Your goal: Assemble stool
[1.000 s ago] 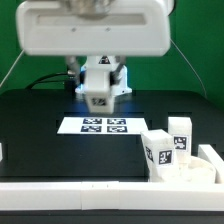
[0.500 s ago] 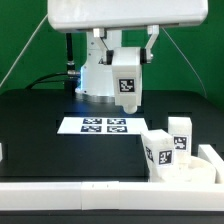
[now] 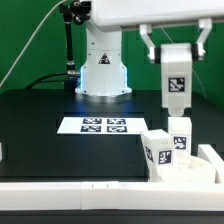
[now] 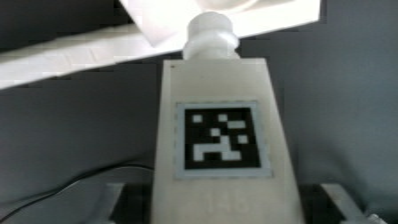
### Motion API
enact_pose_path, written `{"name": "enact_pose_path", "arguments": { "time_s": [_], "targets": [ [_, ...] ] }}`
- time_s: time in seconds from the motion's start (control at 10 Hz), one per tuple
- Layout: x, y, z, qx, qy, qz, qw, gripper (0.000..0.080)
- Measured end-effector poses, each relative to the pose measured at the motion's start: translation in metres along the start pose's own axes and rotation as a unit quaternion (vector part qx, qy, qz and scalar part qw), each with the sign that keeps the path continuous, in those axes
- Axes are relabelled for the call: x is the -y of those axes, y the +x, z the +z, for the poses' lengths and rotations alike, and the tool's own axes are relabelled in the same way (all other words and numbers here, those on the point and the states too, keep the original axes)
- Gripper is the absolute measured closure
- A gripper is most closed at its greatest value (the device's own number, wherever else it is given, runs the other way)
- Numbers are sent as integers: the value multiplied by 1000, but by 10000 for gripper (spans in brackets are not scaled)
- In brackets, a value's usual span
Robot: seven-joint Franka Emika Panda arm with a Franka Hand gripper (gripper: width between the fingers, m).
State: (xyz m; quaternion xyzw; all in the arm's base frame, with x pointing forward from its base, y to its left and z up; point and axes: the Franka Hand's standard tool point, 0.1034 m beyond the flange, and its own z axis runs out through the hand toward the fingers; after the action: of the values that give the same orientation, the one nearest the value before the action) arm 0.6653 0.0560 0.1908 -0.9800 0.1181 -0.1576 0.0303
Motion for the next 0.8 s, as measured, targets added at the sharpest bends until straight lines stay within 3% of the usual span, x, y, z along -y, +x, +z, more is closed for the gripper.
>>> {"name": "enact_pose_path", "arguments": {
  "time_s": [0.3,0.4,0.6,0.8],
  "targets": [
    [0,-1,2,-6,2,0,1000,462],
    [11,-1,4,-50,10,12,999,462],
    [42,-16,6,-99,29,6,995,461],
    [42,-18,9,-104,29,-1,994,461]
  ]
}}
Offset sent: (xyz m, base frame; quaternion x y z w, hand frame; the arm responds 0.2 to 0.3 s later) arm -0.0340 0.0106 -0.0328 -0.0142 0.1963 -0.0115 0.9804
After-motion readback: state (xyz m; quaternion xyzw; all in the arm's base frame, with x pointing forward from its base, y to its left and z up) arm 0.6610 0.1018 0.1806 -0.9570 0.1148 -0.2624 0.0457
